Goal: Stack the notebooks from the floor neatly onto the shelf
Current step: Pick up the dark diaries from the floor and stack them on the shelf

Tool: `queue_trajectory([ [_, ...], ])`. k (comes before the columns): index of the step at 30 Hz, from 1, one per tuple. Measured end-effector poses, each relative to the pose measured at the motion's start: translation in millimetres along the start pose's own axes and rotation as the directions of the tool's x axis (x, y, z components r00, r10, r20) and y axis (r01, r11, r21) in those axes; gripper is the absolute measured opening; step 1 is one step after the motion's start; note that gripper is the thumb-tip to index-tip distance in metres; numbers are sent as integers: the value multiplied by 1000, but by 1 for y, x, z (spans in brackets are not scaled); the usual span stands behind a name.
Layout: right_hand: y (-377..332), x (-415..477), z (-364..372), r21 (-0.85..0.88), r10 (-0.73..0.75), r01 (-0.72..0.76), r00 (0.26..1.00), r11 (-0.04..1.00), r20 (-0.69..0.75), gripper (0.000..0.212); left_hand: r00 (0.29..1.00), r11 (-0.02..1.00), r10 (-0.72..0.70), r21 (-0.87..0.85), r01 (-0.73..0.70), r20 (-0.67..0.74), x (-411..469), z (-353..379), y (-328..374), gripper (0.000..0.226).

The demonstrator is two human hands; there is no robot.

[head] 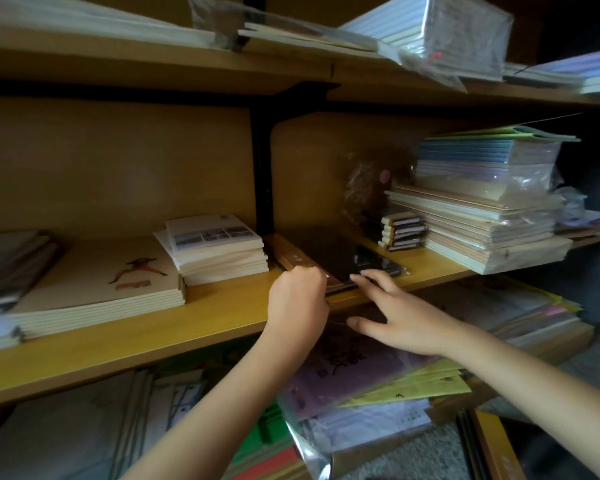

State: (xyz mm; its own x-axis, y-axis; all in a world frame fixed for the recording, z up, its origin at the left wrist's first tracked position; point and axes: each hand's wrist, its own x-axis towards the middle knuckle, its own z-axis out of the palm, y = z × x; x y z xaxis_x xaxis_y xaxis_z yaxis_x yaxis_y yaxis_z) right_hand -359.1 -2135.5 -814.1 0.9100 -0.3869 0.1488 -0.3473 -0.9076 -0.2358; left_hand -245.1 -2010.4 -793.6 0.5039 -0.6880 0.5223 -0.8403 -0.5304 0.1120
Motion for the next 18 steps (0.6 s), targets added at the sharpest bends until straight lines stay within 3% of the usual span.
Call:
queue_trajectory([
  [7,-18,17,-1,58,-10,7,999,998,43,77,997,996,-77,52,77,-4,2,1,-19,18],
  [18,-2,23,-8,-30,-30,35,989,999,142,78,992,991,-112,75,107,59,7,3,-19,20],
])
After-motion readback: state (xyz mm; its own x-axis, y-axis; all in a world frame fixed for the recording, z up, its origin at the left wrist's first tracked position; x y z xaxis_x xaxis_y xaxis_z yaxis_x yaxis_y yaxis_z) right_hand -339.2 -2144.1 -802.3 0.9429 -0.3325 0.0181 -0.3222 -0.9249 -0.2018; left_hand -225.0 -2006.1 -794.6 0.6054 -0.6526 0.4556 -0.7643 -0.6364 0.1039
